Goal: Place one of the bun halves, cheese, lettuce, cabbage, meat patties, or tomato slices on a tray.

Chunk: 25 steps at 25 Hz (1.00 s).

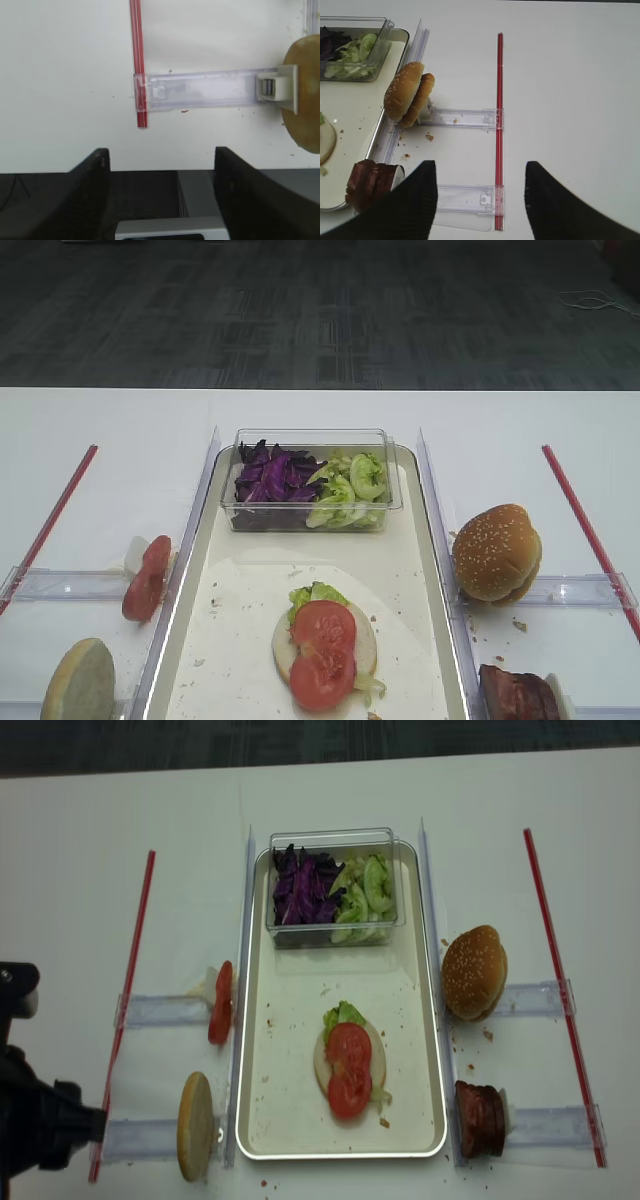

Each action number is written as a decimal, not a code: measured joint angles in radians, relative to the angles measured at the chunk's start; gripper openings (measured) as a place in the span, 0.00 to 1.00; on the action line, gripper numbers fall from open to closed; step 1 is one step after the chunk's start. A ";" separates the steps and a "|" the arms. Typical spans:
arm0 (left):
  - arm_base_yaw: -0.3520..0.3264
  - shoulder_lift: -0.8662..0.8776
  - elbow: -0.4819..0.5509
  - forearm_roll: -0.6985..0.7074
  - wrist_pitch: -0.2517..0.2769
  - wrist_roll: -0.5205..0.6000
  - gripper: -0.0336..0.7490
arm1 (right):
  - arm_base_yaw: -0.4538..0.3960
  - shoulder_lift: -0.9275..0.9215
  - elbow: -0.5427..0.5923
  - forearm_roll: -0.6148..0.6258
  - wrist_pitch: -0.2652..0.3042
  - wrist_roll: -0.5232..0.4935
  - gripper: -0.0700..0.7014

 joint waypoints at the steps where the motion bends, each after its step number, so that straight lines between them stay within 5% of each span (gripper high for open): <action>1: 0.000 -0.026 0.013 0.000 0.003 0.000 0.58 | 0.000 0.000 0.000 0.000 0.000 0.001 0.62; 25: 0.000 -0.536 0.077 0.004 0.032 -0.024 0.58 | 0.000 0.000 0.000 0.000 0.000 0.005 0.62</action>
